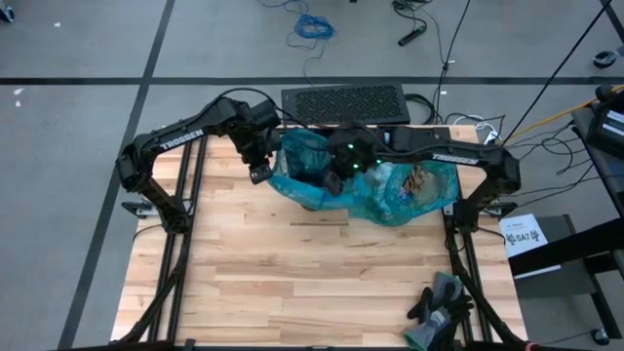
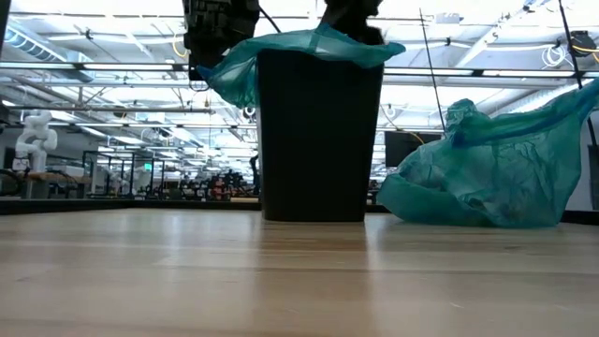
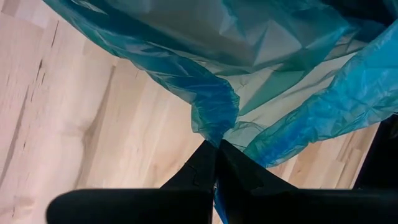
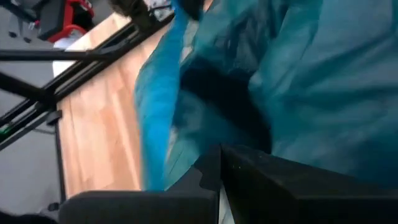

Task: Place trash/remove bag and relplace
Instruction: Put the blue trash bag into the black trash bin

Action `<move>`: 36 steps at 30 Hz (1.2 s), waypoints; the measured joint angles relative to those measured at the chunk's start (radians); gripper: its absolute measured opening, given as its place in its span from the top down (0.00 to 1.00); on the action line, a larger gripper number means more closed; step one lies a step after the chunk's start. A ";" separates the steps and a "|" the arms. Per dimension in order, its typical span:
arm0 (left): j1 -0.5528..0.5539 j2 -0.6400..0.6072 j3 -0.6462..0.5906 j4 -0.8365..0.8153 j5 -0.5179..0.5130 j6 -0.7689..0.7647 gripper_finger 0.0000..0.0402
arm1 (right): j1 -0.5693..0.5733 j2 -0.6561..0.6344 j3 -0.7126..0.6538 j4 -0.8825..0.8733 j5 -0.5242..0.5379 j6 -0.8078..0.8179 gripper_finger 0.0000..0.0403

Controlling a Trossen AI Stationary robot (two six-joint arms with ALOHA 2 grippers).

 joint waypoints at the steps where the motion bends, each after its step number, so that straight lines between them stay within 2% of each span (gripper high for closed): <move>1: 0.000 0.000 0.000 0.000 0.000 0.000 0.96 | -0.006 0.011 0.000 0.018 0.000 -0.003 1.00; 7: 0.000 0.000 0.000 -0.001 0.000 -0.002 0.96 | -0.012 0.071 0.000 0.047 -0.075 0.005 1.00; 15: 0.000 0.000 0.000 0.000 0.000 -0.002 0.96 | 0.043 0.071 0.000 0.147 -0.165 0.004 1.00; 24: -0.001 0.000 0.000 0.001 0.000 -0.055 0.96 | 0.108 0.109 0.000 0.123 -0.158 -0.009 1.00; 26: -0.003 0.000 0.000 0.001 0.000 -0.055 0.96 | 0.132 0.132 0.000 0.110 -0.133 -0.013 1.00; 36: -0.043 0.000 0.000 0.014 -0.001 -0.082 0.96 | 0.296 0.192 0.000 -0.128 0.169 0.055 1.00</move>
